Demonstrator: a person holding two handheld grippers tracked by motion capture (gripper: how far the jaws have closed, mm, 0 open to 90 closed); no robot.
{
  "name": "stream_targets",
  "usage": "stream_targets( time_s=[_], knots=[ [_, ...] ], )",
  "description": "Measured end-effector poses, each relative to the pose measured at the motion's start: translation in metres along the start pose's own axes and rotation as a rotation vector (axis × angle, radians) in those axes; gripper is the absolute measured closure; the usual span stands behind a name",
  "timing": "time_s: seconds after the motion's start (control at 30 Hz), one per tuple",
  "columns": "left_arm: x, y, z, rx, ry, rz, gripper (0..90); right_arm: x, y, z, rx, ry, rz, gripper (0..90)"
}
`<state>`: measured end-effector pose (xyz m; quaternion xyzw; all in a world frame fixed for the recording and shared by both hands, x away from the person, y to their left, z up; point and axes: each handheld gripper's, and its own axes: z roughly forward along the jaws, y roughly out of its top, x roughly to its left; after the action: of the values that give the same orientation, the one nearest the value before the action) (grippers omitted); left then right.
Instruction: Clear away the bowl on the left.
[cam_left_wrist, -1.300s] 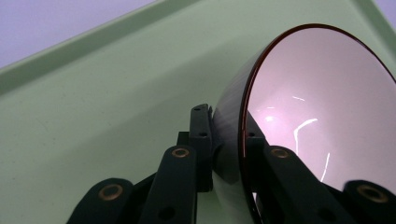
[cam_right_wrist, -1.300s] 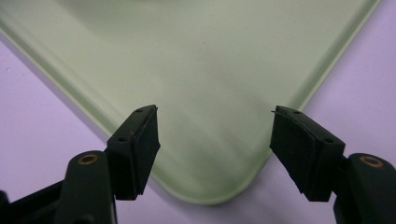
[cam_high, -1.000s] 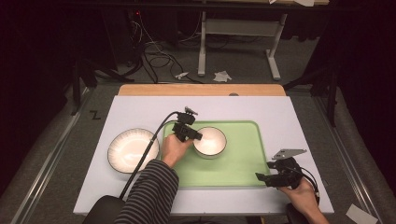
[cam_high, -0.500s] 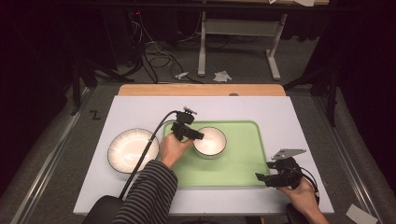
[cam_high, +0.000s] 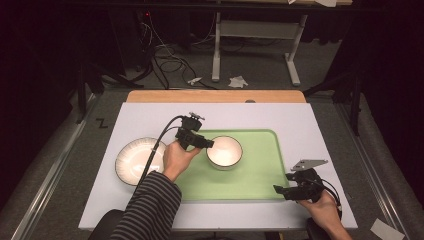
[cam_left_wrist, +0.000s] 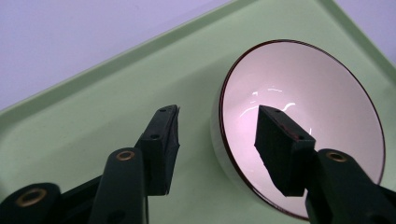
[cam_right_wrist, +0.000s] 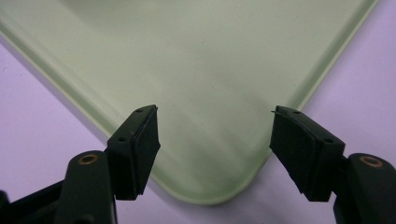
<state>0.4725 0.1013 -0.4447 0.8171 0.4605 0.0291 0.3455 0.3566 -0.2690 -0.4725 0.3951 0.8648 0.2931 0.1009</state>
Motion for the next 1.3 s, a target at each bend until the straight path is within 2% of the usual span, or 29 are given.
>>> stream_targets(
  time_s=[0.33, 1.3],
  knots=[
    [0.0, -0.009, -0.022, -0.03, -0.011, 0.016, 48.6, 0.0, 0.0, 0.0, 0.001, -0.001, -0.004, 34.2],
    [0.013, -0.03, -0.053, -0.036, 0.006, -0.006, 47.4, 0.0, 0.0, 0.001, 0.012, -0.001, 0.0, 34.1]
  ],
)
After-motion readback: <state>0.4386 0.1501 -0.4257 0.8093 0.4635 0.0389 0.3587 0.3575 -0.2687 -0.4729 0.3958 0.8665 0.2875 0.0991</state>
